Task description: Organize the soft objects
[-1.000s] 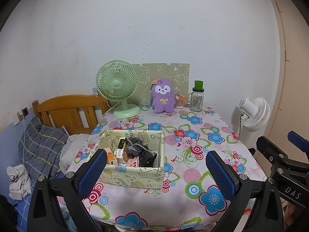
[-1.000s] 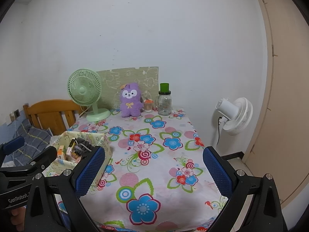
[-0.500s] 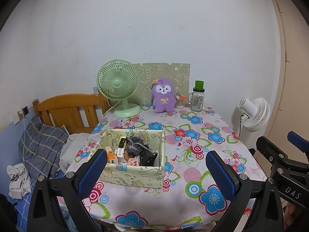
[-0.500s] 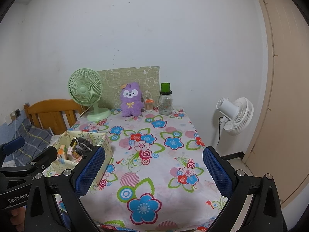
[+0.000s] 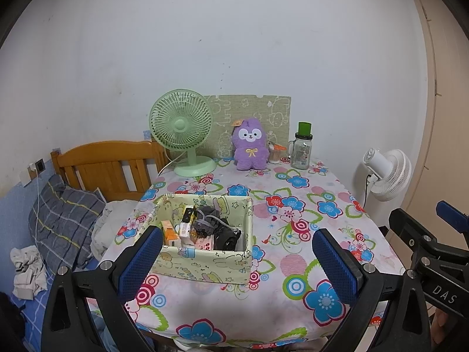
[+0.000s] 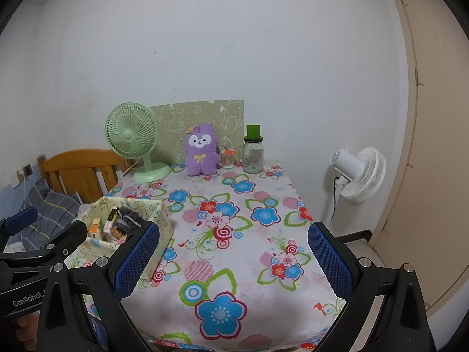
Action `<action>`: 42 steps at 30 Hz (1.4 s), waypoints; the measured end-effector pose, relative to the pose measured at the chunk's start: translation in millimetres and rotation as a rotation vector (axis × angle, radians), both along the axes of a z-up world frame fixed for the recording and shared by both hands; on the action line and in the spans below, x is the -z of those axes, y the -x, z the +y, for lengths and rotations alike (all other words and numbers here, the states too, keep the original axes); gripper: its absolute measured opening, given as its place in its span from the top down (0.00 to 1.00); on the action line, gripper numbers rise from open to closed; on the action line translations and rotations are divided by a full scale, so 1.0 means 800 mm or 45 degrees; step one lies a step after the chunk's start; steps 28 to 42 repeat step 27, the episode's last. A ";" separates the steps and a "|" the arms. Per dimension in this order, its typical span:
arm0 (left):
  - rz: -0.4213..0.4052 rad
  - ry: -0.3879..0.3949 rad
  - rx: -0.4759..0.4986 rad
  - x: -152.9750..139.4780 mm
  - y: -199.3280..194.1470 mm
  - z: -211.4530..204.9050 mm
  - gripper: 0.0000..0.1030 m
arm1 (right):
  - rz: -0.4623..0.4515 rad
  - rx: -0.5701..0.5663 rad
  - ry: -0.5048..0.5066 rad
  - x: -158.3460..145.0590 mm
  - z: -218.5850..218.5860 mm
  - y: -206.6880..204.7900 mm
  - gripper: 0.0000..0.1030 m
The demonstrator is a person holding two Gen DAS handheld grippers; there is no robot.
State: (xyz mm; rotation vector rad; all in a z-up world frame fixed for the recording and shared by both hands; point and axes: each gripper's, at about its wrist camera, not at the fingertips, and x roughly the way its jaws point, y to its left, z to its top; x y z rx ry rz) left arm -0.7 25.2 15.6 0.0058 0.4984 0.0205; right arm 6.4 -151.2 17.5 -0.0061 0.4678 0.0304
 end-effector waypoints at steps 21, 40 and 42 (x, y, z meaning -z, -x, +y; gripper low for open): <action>-0.008 -0.008 -0.004 -0.001 0.000 0.000 0.00 | -0.002 0.000 0.003 0.001 0.000 0.000 0.00; -0.026 -0.059 -0.029 -0.002 0.000 -0.006 0.00 | -0.009 -0.003 0.013 -0.001 0.000 0.000 0.00; -0.026 -0.059 -0.029 -0.002 0.000 -0.006 0.00 | -0.009 -0.003 0.013 -0.001 0.000 0.000 0.00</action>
